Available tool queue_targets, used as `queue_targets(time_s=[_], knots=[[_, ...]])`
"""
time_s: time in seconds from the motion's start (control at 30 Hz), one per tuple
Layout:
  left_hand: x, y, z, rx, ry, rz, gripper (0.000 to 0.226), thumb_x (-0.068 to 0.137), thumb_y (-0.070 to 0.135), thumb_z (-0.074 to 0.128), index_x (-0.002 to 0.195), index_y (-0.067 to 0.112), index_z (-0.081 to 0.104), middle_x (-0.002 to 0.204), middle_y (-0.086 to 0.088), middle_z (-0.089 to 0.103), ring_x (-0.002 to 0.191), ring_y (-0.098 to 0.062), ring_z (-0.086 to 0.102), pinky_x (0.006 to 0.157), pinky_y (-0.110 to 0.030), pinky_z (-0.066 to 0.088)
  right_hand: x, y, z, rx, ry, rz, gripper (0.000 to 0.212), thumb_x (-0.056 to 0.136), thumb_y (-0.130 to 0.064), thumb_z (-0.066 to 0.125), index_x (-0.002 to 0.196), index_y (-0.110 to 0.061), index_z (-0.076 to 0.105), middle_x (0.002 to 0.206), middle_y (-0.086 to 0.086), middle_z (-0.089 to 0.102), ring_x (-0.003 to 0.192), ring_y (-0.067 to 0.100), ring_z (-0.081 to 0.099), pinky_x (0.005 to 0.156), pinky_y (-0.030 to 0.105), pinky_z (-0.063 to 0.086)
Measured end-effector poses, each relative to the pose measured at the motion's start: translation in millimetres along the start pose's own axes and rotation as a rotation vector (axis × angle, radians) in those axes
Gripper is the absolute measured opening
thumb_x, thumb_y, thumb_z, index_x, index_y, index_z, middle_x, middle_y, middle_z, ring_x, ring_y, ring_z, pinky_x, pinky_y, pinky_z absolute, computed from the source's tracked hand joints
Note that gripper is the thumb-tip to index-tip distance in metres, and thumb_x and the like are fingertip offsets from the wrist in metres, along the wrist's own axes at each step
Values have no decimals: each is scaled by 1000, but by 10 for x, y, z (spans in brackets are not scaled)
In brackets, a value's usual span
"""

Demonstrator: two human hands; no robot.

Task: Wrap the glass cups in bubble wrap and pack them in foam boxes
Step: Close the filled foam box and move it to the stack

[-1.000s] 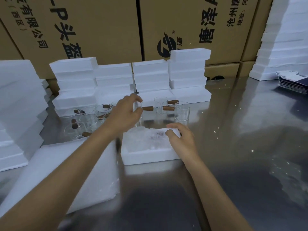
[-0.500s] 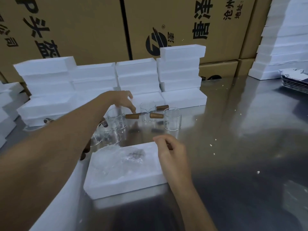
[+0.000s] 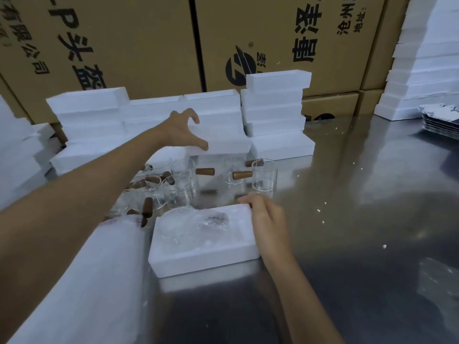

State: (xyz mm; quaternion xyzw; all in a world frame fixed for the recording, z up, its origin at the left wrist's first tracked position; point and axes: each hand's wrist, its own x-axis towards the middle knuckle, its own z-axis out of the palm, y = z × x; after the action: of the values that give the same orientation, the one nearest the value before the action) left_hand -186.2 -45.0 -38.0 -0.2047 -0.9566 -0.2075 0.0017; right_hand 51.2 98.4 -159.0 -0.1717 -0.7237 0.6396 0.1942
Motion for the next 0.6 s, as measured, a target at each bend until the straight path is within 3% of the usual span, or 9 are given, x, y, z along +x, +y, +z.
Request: queue_targets(time_s=[0.07, 0.17, 0.3, 0.37, 0.47, 0.6], knots=[[-229, 34, -219, -33, 53, 23, 70, 68, 45, 86, 123, 33, 45, 128, -8, 38, 112, -29, 48, 84, -35, 42, 4, -15, -6, 19, 5, 24, 35, 82, -50, 39, 80, -42, 73, 84, -13, 73, 86, 13, 67, 84, 42, 55], [-668, 76, -527, -72, 94, 66, 68, 67, 48, 86, 121, 40, 47, 128, -3, 42, 109, -24, 50, 73, -27, 42, -14, -33, -18, 57, 15, 52, 48, 83, -64, 35, 78, -38, 75, 80, -10, 74, 80, 12, 69, 78, 37, 54], [-1391, 177, -737, -128, -62, 125, 73, 47, 68, 80, 113, 59, 49, 117, 9, 50, 91, -12, 60, 73, -28, 46, -4, -66, -52, 192, 63, 93, 52, 99, -54, 35, 84, -25, 75, 80, -8, 75, 75, 9, 69, 70, 29, 51], [-1689, 162, -689, -106, -180, 162, 74, 49, 67, 81, 116, 63, 48, 117, 13, 50, 84, -8, 63, 72, -28, 54, 35, -125, -88, 326, 103, 155, 52, 102, -48, 34, 85, -18, 73, 77, -4, 75, 66, 8, 66, 63, 25, 48], [-1992, 32, -421, 4, -287, 190, 75, 60, 61, 85, 123, 64, 45, 116, 20, 40, 93, 2, 54, 79, -14, 45, 47, -186, -196, 542, 137, 203, 52, 102, -44, 36, 81, -12, 71, 78, 6, 71, 60, 12, 61, 56, 24, 47], [-2145, -125, -142, -25, -312, 149, 71, 66, 60, 83, 125, 64, 44, 116, 16, 40, 97, 3, 50, 83, -14, 38, -12, -186, -307, 599, 136, 216, 50, 102, -41, 37, 90, -6, 71, 93, 12, 73, 74, 17, 66, 66, 25, 53]])
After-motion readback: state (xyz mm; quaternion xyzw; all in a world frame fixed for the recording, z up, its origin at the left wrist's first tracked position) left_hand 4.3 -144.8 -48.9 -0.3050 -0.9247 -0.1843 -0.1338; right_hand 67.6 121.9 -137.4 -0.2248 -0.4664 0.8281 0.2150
